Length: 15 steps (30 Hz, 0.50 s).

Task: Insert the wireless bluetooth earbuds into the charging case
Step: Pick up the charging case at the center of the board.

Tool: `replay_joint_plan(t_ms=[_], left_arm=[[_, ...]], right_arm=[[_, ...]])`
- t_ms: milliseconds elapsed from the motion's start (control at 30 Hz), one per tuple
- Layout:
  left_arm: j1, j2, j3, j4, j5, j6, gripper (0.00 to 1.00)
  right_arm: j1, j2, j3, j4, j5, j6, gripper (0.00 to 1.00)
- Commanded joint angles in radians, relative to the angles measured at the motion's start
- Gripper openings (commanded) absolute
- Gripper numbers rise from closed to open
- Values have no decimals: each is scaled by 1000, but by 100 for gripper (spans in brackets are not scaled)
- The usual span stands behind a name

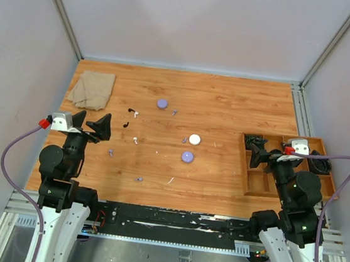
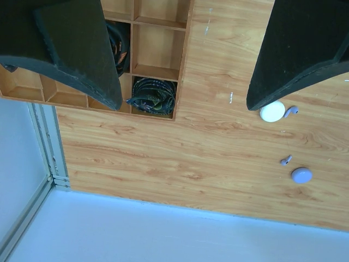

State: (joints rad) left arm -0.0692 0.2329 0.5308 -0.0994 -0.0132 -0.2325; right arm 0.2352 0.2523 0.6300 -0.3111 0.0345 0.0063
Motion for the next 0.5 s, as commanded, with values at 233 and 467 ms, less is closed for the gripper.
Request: replay_joint_plan(t_ms=[233,467], left_arm=[[-43,-7,-6,26,56,27,99],[-93,16,1,34,123,11,99]], right_arm=[[-15,29,21,0,-100,13,99],[-16,75,33,-30,-178,88,99]])
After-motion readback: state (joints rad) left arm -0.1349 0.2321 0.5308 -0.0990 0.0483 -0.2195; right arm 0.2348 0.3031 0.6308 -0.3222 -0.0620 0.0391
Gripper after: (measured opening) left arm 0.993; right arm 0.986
